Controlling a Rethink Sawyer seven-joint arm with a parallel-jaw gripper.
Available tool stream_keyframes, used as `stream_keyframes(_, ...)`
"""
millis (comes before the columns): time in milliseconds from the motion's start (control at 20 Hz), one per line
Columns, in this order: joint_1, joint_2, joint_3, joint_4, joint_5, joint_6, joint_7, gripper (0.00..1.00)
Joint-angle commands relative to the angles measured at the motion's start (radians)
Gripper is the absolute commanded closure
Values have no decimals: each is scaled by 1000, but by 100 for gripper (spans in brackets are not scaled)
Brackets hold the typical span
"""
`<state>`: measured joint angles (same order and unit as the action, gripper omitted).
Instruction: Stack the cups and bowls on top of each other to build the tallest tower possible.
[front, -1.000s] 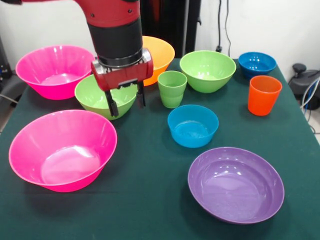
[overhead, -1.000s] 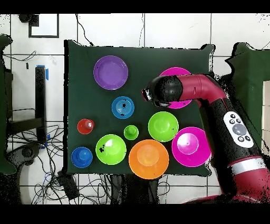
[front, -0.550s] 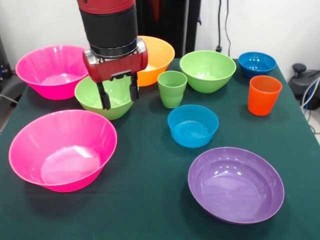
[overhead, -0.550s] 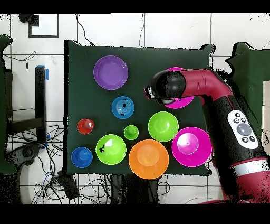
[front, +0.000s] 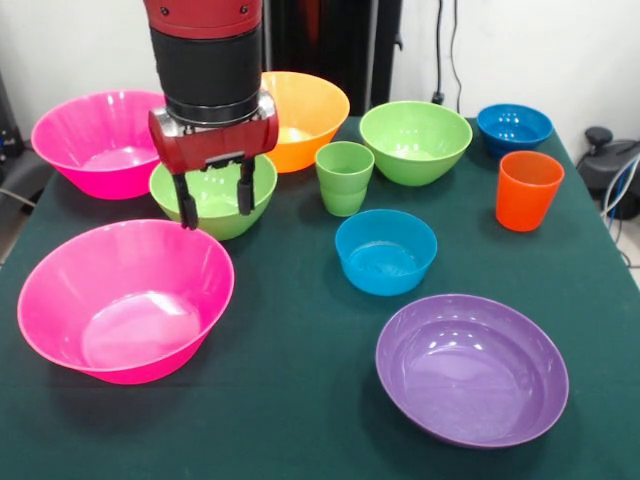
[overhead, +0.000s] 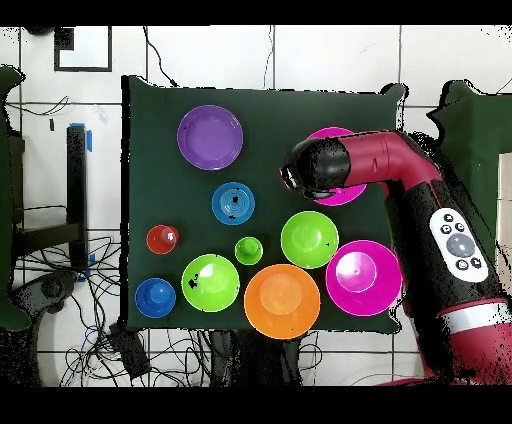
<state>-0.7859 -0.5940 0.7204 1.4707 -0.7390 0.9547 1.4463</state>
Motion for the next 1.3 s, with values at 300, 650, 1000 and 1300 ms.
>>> stream_keyframes(300,31,107,-14,70,-192,-231,-201,0)
stream_keyframes(650,45,208,-40,42,-239,-340,-150,0)
stream_keyframes(1000,58,223,-61,69,-231,-371,-81,0)
stream_keyframes(1300,56,229,-68,84,-231,-403,-65,0)
